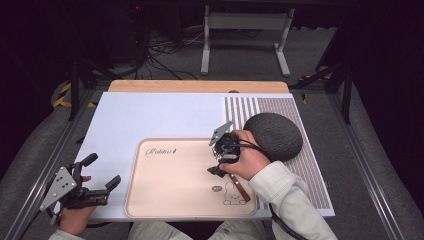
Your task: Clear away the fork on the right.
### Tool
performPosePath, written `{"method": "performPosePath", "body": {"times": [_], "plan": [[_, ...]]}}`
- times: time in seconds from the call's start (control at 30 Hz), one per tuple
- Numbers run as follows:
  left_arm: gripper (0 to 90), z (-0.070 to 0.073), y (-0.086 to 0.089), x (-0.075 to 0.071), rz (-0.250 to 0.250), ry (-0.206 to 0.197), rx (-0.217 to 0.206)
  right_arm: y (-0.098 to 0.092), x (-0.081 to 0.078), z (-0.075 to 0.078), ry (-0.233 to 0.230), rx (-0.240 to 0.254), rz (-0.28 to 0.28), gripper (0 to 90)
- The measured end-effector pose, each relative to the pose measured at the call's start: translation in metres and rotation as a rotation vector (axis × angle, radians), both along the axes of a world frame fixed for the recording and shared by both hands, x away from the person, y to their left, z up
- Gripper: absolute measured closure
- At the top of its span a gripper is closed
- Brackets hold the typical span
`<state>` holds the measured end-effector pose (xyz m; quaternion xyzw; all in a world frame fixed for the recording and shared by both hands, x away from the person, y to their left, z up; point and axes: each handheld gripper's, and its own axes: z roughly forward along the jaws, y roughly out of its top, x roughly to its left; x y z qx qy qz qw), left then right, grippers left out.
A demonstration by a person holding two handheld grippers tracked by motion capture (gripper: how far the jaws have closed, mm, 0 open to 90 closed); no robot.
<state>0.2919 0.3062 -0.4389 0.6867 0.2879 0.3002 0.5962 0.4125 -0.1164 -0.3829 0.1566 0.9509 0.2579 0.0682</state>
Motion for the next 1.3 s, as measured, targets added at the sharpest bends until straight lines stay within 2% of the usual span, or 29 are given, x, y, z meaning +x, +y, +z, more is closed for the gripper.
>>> {"method": "performPosePath", "body": {"times": [0.07,0.13,0.4,0.53,0.57,0.63,0.67,0.73,0.93,1.03,1.3], "plan": [[0.0,0.000,0.000,0.000,0.001,-0.001,-0.001,0.002,0.002,-0.002,-0.018,-0.008,0.065,11.2],[0.1,0.000,0.000,0.000,0.000,-0.002,-0.001,0.004,0.004,-0.004,-0.020,-0.027,0.095,11.9],[0.0,0.000,0.000,0.000,0.001,0.001,-0.003,0.006,0.013,-0.013,0.000,-0.003,0.145,15.2],[0.0,0.000,0.000,0.001,-0.001,0.001,0.000,0.005,0.016,-0.016,0.013,0.001,0.148,21.4],[0.1,0.000,0.000,0.001,0.001,0.000,-0.001,0.004,0.016,-0.017,0.021,0.005,0.150,31.1],[0.1,0.000,-0.001,0.001,0.001,0.001,0.000,0.003,0.015,-0.017,0.037,0.009,0.170,57.0],[0.0,0.000,-0.001,0.001,0.001,0.000,0.001,0.002,0.015,-0.018,0.018,-0.001,0.176,72.3],[0.0,-0.001,-0.001,0.001,0.000,0.001,0.001,0.001,0.015,-0.018,-0.005,-0.015,0.174,90.0],[0.0,-0.001,-0.001,0.001,-0.001,0.000,0.002,0.000,0.020,-0.024,-0.008,-0.023,0.136,90.0],[0.1,-0.001,-0.001,0.001,0.001,0.000,0.000,0.001,0.023,-0.029,0.007,-0.029,0.129,90.0],[0.1,-0.001,-0.001,0.001,0.000,0.000,0.001,0.001,0.030,-0.039,0.003,-0.059,0.105,90.0]]}}
